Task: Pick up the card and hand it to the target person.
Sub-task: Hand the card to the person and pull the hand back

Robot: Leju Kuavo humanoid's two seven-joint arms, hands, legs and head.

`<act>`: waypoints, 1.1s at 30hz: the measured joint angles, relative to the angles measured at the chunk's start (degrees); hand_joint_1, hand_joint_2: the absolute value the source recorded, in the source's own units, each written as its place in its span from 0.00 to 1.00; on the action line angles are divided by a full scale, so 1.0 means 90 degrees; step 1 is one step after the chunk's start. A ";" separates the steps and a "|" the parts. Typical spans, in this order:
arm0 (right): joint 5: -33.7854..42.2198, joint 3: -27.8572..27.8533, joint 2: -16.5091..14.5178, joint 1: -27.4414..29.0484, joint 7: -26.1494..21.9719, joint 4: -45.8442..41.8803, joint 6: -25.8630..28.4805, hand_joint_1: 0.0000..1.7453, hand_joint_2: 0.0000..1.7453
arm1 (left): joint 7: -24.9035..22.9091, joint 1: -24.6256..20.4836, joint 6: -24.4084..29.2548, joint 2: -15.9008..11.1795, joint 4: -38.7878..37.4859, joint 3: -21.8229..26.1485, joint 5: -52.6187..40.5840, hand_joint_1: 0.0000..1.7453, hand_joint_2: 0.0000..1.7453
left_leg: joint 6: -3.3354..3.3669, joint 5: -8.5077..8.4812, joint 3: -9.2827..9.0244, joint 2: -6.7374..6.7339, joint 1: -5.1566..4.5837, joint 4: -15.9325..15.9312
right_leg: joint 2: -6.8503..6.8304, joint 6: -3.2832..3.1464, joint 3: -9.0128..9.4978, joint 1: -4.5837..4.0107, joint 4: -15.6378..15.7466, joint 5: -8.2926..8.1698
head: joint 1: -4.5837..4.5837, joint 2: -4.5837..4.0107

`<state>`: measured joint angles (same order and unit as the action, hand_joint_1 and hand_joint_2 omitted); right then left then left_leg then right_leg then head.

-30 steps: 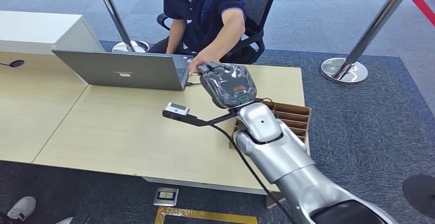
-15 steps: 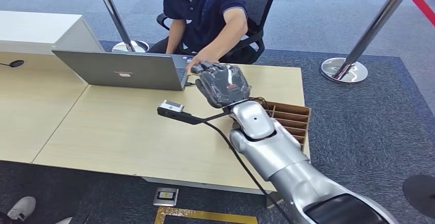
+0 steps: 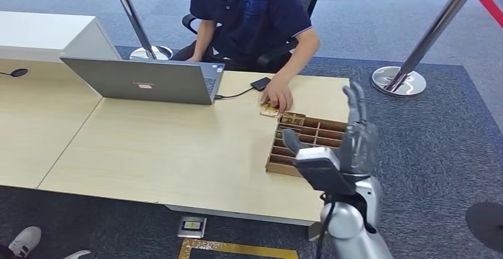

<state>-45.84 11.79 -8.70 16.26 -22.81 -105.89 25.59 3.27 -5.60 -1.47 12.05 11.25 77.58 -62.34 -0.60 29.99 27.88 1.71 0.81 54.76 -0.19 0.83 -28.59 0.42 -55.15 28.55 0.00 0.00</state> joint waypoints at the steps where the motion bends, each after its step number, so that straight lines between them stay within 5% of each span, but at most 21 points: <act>1: -0.0036 -0.0197 -0.0066 0.0206 0.0034 -0.0148 0.0003 0.00 0.00 | -0.0009 -0.0002 0.0000 -0.0001 0.0003 0.0001 0.0000 0.00 0.00 | -0.0001 0.0004 0.0000 -0.0008 -0.0001 0.0001 | 0.0008 0.0001 -0.0004 0.0001 -0.0003 0.0000 | 0.0000 0.0000; 6: -0.0181 -0.1720 -0.0723 0.0714 0.0106 -0.0027 -0.0323 0.00 0.00 | -0.0020 -0.0012 0.0067 0.0035 0.0016 0.0113 0.0106 0.00 0.00 | -0.0003 0.0012 -0.0002 -0.0024 -0.0004 0.0003 | 0.0020 -0.0001 -0.0011 0.0003 -0.0009 0.0002 | 0.0000 0.0000; 11: -0.0493 -0.4552 -0.1144 -0.0252 0.0198 0.2603 -0.1321 0.00 0.00 | 0.0019 0.0007 0.0154 0.0074 0.0021 0.0212 0.0202 0.00 0.00 | -0.0003 0.0003 -0.0024 -0.0045 0.0001 -0.0014 | 0.0040 0.0000 0.0006 -0.0002 0.0014 -0.0016 | 0.0000 0.0000; 14: -0.0920 -0.6051 -0.0670 -0.1335 0.0311 0.5420 -0.0957 0.00 0.00 | 0.0012 0.0023 0.0152 0.0058 0.0022 0.0179 0.0161 0.00 0.00 | 0.0000 -0.0001 -0.0047 -0.0055 0.0008 -0.0027 | 0.0051 0.0002 0.0034 -0.0009 0.0036 -0.0027 | 0.0000 0.0000; 17: -0.1585 -0.6950 0.0220 -0.2170 0.1662 0.8540 -0.0045 0.00 0.00 | -0.0006 0.0024 0.0115 0.0025 0.0021 0.0094 0.0067 0.00 0.00 | 0.0005 -0.0003 -0.0059 -0.0054 0.0009 -0.0030 | 0.0052 0.0008 0.0054 -0.0013 0.0047 -0.0033 | 0.0000 0.0000; 20: -0.2154 -0.6948 0.0680 -0.2428 0.2936 1.0131 0.0058 0.00 0.00 | -0.0006 0.0014 0.0082 0.0002 0.0022 0.0047 0.0017 0.00 0.00 | 0.0006 0.0001 -0.0061 -0.0045 0.0008 -0.0023 | 0.0044 0.0014 0.0061 -0.0015 0.0049 -0.0030 | 0.0000 0.0000; 25: -0.2542 -0.6735 0.0372 -0.2518 0.4260 1.0459 -0.0910 0.00 0.00 | 0.0008 -0.0020 0.0133 0.0026 0.0026 0.0050 0.0023 0.00 0.00 | 0.0005 0.0015 -0.0043 -0.0083 -0.0001 -0.0004 | 0.0079 0.0009 0.0022 -0.0005 0.0013 -0.0022 | 0.0000 0.0000; 33: -0.1968 -0.7313 -0.0268 -0.2468 0.4512 1.0561 -0.1708 0.00 0.00 | 0.0225 -0.0005 0.0315 -0.0039 0.0032 -0.0018 -0.0035 0.00 0.00 | 0.0001 0.0012 -0.0033 -0.0078 0.0004 0.0001 | 0.0072 -0.0004 0.0003 -0.0004 -0.0014 -0.0010 | 0.0000 0.0000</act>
<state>-63.56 -54.03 -11.10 -5.95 17.79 -10.84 10.22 5.29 -5.64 1.37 11.70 11.53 77.42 -62.66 -0.59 30.10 27.58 1.01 0.84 54.77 0.46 0.79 -28.57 0.38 -55.28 28.46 0.00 0.00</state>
